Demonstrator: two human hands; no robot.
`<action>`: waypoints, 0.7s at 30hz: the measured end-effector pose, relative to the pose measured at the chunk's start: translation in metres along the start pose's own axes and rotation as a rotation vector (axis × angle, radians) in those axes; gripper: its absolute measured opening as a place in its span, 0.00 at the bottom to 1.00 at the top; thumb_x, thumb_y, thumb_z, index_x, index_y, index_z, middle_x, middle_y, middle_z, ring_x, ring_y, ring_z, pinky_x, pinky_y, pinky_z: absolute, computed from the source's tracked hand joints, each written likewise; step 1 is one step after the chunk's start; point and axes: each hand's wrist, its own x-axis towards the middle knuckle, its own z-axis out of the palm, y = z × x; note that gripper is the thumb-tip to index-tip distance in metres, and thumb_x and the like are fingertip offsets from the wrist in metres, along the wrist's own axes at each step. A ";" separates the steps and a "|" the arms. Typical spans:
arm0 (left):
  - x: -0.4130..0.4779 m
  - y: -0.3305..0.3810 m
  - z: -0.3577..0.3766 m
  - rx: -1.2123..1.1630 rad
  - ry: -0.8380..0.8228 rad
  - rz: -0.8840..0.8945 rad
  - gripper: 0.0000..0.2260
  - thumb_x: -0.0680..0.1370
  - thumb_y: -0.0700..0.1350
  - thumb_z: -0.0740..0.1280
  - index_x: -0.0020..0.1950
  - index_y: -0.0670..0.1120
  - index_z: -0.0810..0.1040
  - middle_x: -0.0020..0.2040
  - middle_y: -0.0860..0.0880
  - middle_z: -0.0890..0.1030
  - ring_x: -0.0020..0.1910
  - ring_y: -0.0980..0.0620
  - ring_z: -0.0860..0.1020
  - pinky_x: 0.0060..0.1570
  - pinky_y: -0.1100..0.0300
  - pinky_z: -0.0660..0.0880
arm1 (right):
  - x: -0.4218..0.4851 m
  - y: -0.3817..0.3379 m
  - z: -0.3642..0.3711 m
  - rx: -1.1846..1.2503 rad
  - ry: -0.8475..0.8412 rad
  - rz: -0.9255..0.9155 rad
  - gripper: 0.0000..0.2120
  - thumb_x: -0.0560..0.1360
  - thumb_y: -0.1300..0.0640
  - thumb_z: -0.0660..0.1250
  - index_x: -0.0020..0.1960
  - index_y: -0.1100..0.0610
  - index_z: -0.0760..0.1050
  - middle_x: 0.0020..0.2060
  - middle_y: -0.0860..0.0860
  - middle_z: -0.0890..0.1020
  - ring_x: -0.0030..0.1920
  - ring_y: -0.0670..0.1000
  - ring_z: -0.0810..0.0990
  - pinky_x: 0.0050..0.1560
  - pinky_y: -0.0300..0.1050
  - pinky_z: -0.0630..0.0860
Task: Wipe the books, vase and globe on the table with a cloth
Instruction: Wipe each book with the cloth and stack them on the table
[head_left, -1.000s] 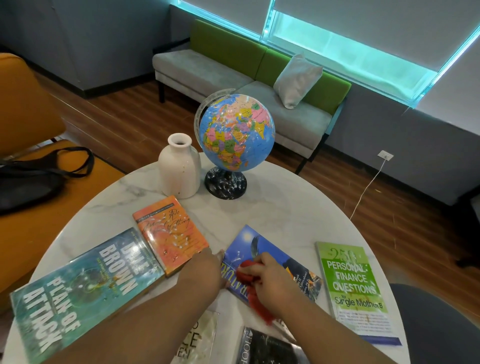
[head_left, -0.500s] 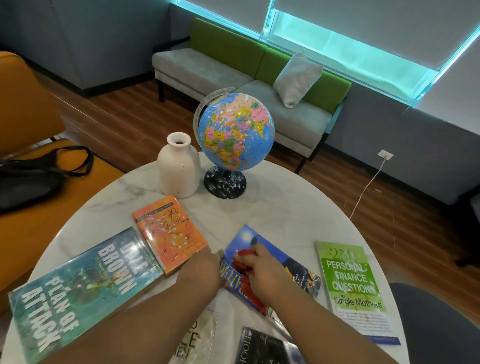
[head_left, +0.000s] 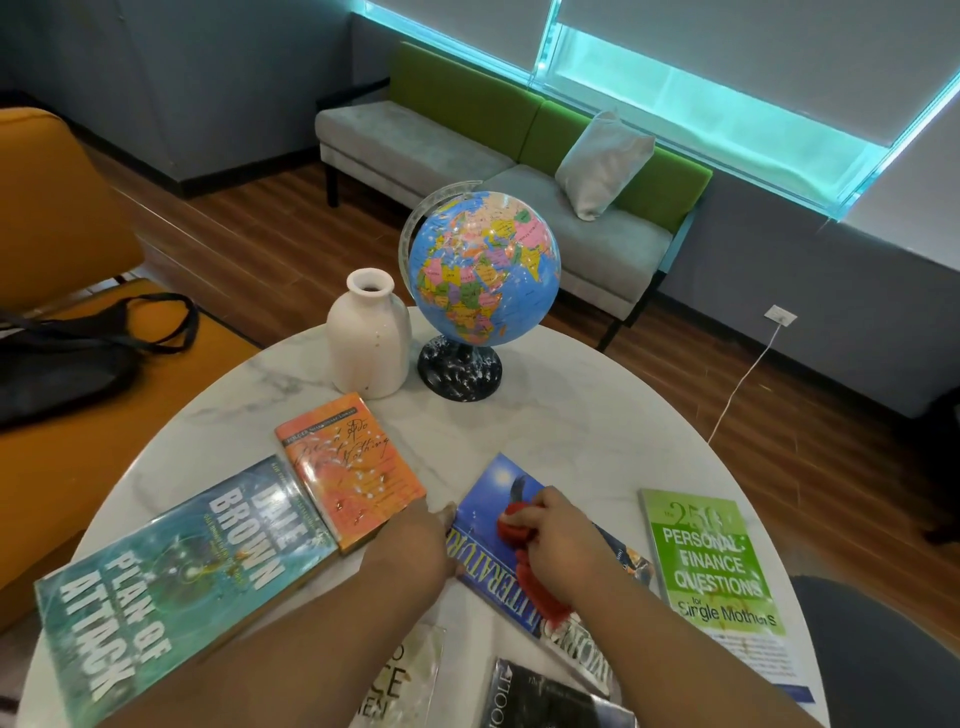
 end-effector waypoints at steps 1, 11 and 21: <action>0.000 -0.001 0.000 -0.009 -0.001 0.000 0.34 0.76 0.56 0.68 0.78 0.54 0.57 0.75 0.41 0.59 0.73 0.43 0.64 0.68 0.55 0.64 | 0.004 -0.002 -0.001 0.014 0.012 0.073 0.10 0.79 0.62 0.60 0.57 0.60 0.76 0.40 0.41 0.70 0.33 0.34 0.74 0.32 0.26 0.70; 0.005 -0.007 0.002 -0.052 -0.006 0.003 0.29 0.78 0.51 0.66 0.77 0.56 0.59 0.76 0.41 0.58 0.74 0.43 0.61 0.70 0.55 0.63 | 0.015 -0.007 0.020 -0.034 -0.028 0.114 0.09 0.73 0.57 0.64 0.51 0.48 0.77 0.47 0.49 0.74 0.44 0.54 0.75 0.53 0.56 0.78; 0.004 -0.011 0.003 -0.064 0.015 0.016 0.26 0.80 0.47 0.63 0.77 0.56 0.61 0.76 0.41 0.61 0.73 0.44 0.63 0.69 0.56 0.64 | 0.006 -0.007 0.008 0.085 -0.017 0.047 0.12 0.77 0.64 0.60 0.57 0.57 0.77 0.54 0.53 0.78 0.42 0.50 0.75 0.42 0.45 0.75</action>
